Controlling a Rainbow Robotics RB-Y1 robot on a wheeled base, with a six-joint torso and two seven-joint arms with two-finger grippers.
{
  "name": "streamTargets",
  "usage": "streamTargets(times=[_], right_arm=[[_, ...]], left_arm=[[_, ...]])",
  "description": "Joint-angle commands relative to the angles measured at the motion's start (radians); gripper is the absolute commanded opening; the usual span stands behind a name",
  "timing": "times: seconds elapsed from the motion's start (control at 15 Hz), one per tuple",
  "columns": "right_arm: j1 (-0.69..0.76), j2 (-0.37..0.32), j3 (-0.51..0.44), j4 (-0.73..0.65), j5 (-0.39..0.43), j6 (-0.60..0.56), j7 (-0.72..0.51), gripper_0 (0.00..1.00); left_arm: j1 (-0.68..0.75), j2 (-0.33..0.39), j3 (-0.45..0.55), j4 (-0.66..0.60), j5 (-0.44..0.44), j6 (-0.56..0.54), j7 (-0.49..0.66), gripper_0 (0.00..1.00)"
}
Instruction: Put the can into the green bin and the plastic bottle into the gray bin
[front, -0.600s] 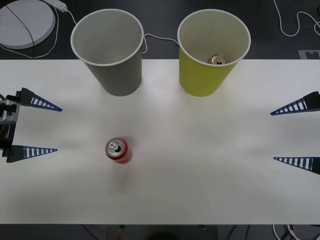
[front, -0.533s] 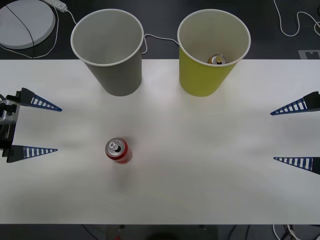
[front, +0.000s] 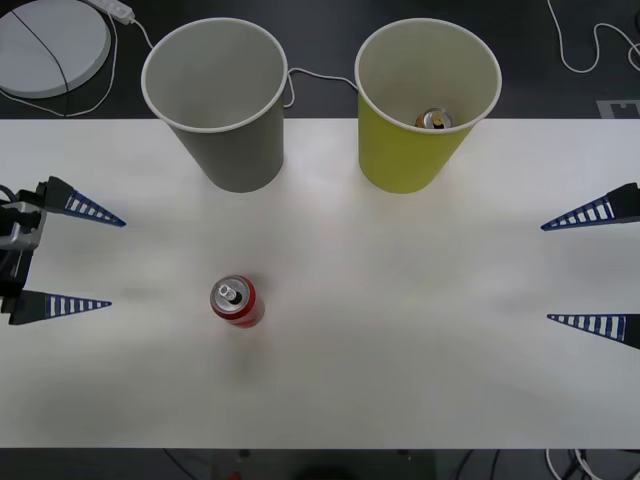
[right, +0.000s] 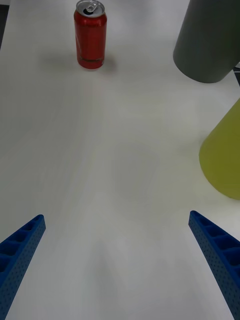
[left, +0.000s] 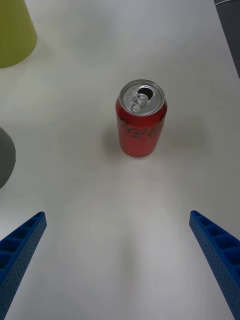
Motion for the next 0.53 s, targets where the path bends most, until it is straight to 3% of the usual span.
streamTargets(times=[0.07, 0.2, 0.53], right_arm=[[0.000, 0.000, 0.000, 0.000, 0.000, 0.000, 0.000, 1.00], [0.000, 0.000, 0.000, 0.000, 0.000, 0.000, 0.000, 1.00], [0.000, 0.000, 0.000, 0.000, 0.000, 0.000, 0.000, 1.00]], left_arm=[[0.012, 0.000, -0.018, 0.024, 0.032, 0.000, -0.006, 1.00], [0.012, 0.000, -0.048, 0.095, 0.090, 0.015, -0.021, 1.00], [0.012, -0.003, -0.156, 0.265, 0.237, 0.100, -0.205, 1.00]])
